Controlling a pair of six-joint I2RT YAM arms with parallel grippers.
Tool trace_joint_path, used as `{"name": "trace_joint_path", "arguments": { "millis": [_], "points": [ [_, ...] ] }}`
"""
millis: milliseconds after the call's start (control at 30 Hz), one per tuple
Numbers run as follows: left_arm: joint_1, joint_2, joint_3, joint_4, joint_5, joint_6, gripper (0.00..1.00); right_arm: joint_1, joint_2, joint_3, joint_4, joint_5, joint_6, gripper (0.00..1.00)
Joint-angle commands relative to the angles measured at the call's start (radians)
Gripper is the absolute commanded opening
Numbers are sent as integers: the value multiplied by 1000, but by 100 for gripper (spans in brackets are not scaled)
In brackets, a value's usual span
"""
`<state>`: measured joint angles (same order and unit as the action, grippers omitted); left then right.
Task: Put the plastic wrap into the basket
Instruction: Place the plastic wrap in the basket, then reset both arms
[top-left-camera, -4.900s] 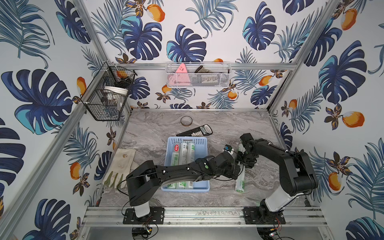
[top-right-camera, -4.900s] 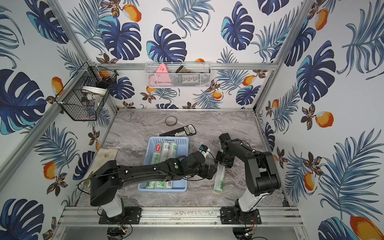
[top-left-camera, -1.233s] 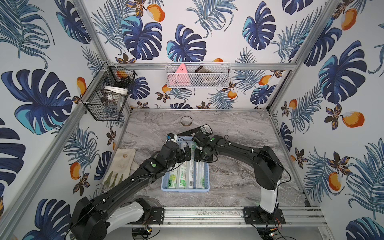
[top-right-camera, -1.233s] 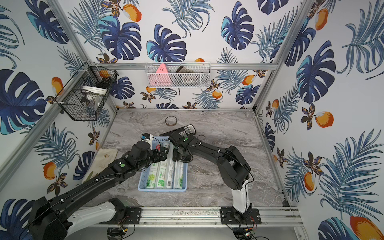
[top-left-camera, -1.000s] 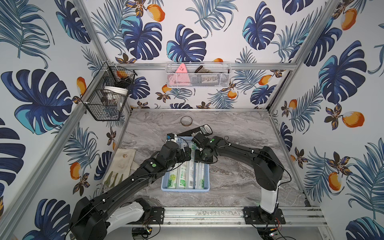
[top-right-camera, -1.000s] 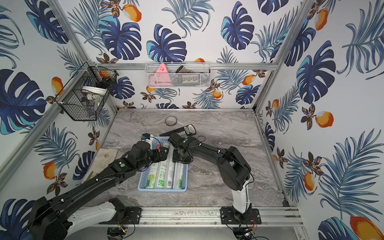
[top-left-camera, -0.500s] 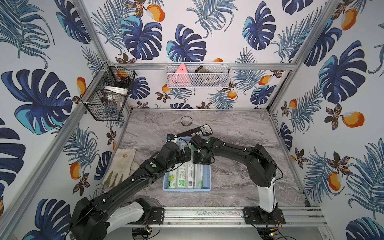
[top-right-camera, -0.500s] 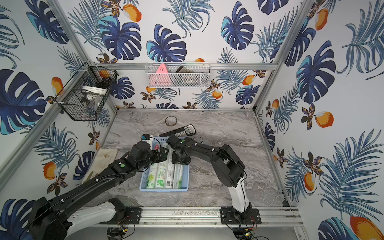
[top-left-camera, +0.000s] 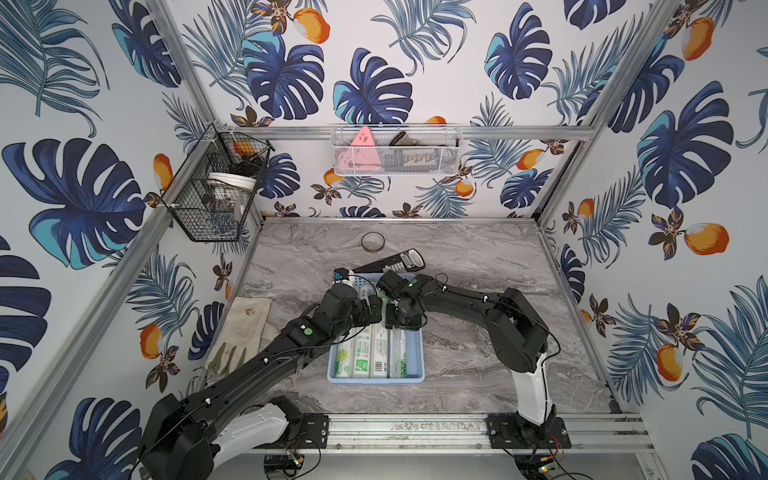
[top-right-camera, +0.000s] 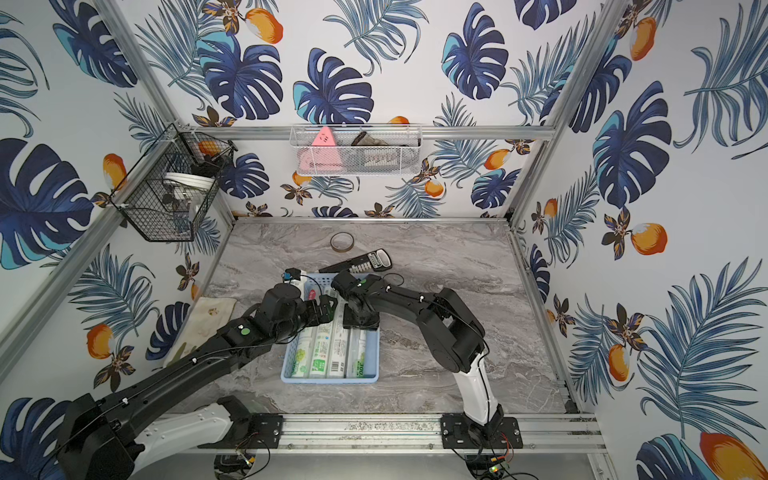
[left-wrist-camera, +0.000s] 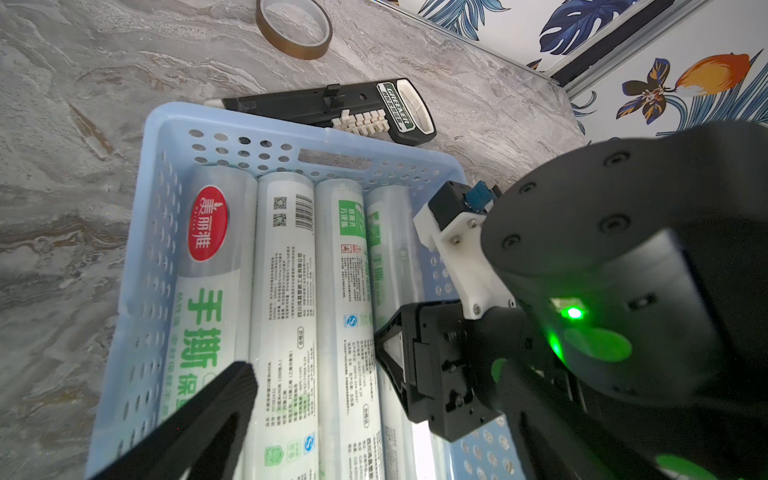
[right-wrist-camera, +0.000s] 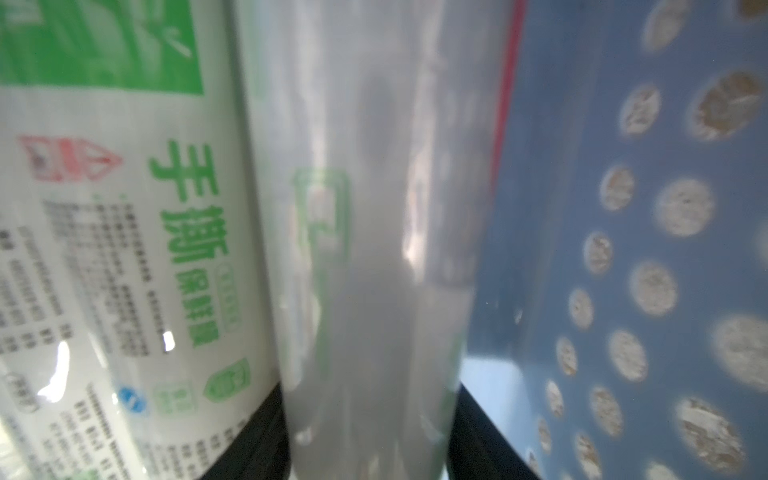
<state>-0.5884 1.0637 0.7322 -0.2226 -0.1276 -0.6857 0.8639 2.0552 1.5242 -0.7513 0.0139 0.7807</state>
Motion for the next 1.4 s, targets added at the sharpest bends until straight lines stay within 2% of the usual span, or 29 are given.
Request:
{"name": "trace_joint_path", "arguments": {
  "millis": [0,233,700,1033,1200,1300,1367],
  "points": [
    [1,-1,3,17,2,-9,99,4,-7,12,-34,19,0,57],
    [1,-7,5,9,-4,-5,99,13,-15,17,-31,18,1,57],
    [2,-37,15,-29,-50,11,99,27,-177,-44,19,72,-7,59],
    [1,-99,33,-91,-186,64,99,34,-573,-273,233,325,-127,67],
    [2,-132,32,-80,-295,113,99,24,-723,-373,281,603,-233,80],
    [2,-141,33,-71,-415,156,99,-37,-794,-479,371,757,-311,86],
    [3,-146,32,-54,-502,190,99,-120,-835,-535,416,783,-349,88]
  ]
}}
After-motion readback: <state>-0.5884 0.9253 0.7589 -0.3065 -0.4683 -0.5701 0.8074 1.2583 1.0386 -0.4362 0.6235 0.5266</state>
